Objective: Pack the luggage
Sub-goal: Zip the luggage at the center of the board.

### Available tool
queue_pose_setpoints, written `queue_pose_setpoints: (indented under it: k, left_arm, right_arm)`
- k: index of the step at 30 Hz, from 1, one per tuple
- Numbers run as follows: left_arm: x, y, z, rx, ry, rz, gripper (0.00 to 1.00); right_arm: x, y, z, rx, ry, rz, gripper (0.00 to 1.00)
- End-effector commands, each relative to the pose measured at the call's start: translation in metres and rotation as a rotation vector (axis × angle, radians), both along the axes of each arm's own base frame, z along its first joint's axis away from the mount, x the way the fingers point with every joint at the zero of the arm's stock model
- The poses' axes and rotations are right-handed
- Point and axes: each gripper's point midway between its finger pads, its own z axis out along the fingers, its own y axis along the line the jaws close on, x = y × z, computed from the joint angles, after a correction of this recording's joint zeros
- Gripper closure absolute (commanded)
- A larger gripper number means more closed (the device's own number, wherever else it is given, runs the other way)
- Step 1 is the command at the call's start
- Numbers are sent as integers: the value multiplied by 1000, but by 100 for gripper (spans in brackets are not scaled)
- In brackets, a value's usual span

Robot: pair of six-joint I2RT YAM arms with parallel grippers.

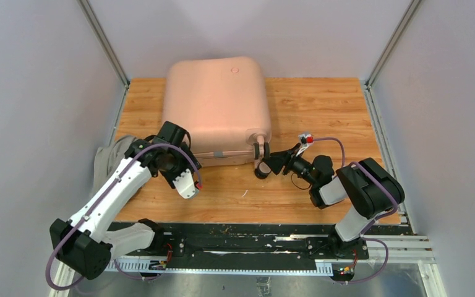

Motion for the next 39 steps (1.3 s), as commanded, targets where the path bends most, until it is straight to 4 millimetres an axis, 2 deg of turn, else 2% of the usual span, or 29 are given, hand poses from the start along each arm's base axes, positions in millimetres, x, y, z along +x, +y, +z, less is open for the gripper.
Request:
queue_pose_setpoints:
  k: [1,6,10,12,14,16,18,21,22,23,27,28,29,32,36,39]
  left_arm:
    - [32,-75,38,-42,-199,-377,100]
    - [33,-75,41,-37,-206,-357,100]
    - [32,-67,51,-31,-235,-316,100]
    - [30,-59,55,-17,-252,-278,87]
    - [24,-49,59,0,-250,-248,62]
    - [14,-41,65,-11,-222,-211,46]
    - [9,-32,68,2,-201,-169,37]
    - [10,-17,68,28,-185,-109,33]
    - [11,-12,69,34,-183,-94,24]
    - [13,-9,70,37,-183,-81,22]
    - [23,3,75,39,-177,-50,20]
    - [24,6,75,44,-172,-49,5]
    - [24,7,76,47,-165,-56,1]
    - [26,5,69,67,-150,-98,0]
    - [26,-10,52,58,-107,-212,0]
    - [38,-14,41,104,-128,-271,4]
  right_arm:
    - [-1,4,24,23,-99,50,40]
    - [11,-1,15,-15,-96,10,41]
    - [27,-7,15,-38,-113,-43,41]
    - [35,-9,15,-54,-118,-62,42]
    - [41,-12,13,-74,-121,-82,42]
    - [45,-16,11,-86,-114,-100,42]
    - [46,-18,9,-92,-108,-106,42]
    - [47,-15,8,-86,-101,-86,41]
    - [47,-13,8,-81,-100,-77,41]
    - [47,-12,7,-75,-95,-71,41]
    - [48,-8,8,-44,-93,-57,42]
    - [48,-7,7,-40,-88,-52,42]
    - [47,-6,6,-37,-82,-48,42]
    - [45,-5,5,-30,-77,-45,42]
    - [44,-5,3,-29,-74,-40,44]
    - [43,-4,3,-30,-75,-34,46]
